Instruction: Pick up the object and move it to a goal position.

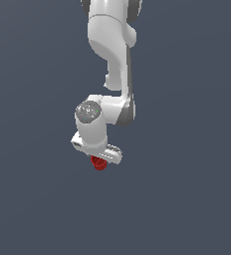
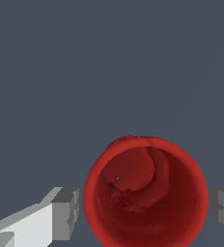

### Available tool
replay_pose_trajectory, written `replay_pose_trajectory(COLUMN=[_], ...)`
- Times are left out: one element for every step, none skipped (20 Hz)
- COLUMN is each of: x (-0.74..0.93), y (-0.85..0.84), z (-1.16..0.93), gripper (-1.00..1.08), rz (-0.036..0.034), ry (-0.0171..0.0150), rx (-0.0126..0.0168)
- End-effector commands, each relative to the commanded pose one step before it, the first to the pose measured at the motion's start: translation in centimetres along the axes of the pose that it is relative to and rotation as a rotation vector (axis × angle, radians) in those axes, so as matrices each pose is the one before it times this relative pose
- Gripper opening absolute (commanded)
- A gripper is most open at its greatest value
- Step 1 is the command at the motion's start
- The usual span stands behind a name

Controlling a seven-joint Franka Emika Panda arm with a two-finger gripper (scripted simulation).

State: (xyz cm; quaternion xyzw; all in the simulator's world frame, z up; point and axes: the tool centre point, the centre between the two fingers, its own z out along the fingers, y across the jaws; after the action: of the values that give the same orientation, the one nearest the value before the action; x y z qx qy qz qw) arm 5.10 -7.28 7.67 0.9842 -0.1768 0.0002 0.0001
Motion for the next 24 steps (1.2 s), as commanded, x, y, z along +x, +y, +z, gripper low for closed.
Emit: replay_pose_trajectory(x=[-0.060, -0.003, 0.004, 0.013, 0.015, 0.026, 0.037, 0.040, 0.016, 0.000, 0.000, 0.000, 0.000, 0.000, 0.000, 0.000, 0.000, 0.000, 0.000, -0.027, -0.003, -0.010, -0.017, -0.023], y=[0.046, 0.002, 0.005, 0.009, -0.019, -0.016, -0.012, -0.008, -0.002, 0.000, 0.000, 0.000, 0.000, 0.000, 0.000, 0.000, 0.000, 0.000, 0.000, -0.051, -0.041, -0.122, -0.204, -0.286], z=[1.400, 0.457, 0.377, 0.297, 0.226, 0.146, 0.066, -0.005, -0.015, 0.000, 0.000, 0.000, 0.000, 0.000, 0.000, 0.000, 0.000, 0.000, 0.000, -0.017, -0.029, -0.088, -0.146, -0.204], gripper=[1.00, 1.00, 1.00, 1.00, 1.00, 1.00, 1.00, 1.00, 1.00, -1.00, -1.00, -1.00, -1.00, -1.00, -1.00, -1.00, -1.00, -1.00, -1.00, -1.00, -1.00, -1.00, -1.00, -1.00], rz=[0.00175, 0.00047, 0.00047, 0.00047, 0.00000, 0.00000, 0.00000, 0.00000, 0.00000, 0.00000, 0.00000, 0.00000, 0.00000, 0.00000, 0.00000, 0.00000, 0.00000, 0.00000, 0.00000, -0.00065, 0.00000, 0.00000, 0.00000, 0.00000], ry=[-0.00087, 0.00011, 0.00011, 0.00012, 0.00000, 0.00000, 0.00000, 0.00000, 0.00000, 0.00000, 0.00000, 0.00000, 0.00000, 0.00000, 0.00000, 0.00000, 0.00000, 0.00000, 0.00000, -0.00030, 0.00000, 0.00000, 0.00000, 0.00000], rx=[-0.00019, 0.00006, 0.00006, 0.00007, 0.00000, 0.00000, 0.00000, 0.00000, 0.00000, 0.00000, 0.00000, 0.00000, 0.00000, 0.00000, 0.00000, 0.00000, 0.00000, 0.00000, 0.00000, 0.00044, 0.00000, 0.00000, 0.00000, 0.00000])
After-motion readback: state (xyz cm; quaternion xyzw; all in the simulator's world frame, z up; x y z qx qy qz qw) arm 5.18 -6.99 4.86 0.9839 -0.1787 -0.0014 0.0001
